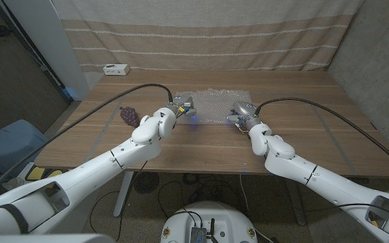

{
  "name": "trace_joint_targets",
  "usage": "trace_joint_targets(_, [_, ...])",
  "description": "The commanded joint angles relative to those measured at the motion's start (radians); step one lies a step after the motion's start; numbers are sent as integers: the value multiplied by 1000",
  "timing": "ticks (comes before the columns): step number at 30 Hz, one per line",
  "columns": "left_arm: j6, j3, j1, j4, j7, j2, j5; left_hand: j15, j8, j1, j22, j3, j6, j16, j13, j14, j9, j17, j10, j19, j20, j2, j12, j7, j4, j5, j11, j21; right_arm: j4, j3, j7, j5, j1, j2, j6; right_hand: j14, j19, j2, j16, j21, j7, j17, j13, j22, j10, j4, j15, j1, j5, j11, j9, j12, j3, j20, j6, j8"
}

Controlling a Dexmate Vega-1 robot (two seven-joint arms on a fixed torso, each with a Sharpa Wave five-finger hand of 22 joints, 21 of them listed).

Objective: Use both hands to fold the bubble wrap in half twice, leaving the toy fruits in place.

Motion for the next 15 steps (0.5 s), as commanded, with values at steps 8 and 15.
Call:
trace_joint_targets(8, [51, 73, -51, 28, -75, 18, -31, 11, -2, -83, -4, 9, 67, -26, -37, 75, -18, -56, 59, 33, 8, -14, -11, 20, 34, -10, 17, 5, 27, -20, 65, -6, 27, 5, 3, -3, -14, 4, -25, 10, 1, -9, -13, -10, -8, 8, 0, -33, 8, 2, -27, -11, 25, 0, -7, -22])
trace_joint_targets(15, [61, 74, -45, 19, -53, 22, -25, 10, -22, -115, -3, 14, 58, -61, -55, 47, -34, -83, 46, -44, 40, -17, -34, 12, 40, -15, 14, -23, 16, -1, 55, 11, 21, -2, 20, -6, -23, 17, -45, 13, 2, -22, -26, -18, -16, 17, 1, -52, 7, 0, -45, -22, 39, -1, -13, -34])
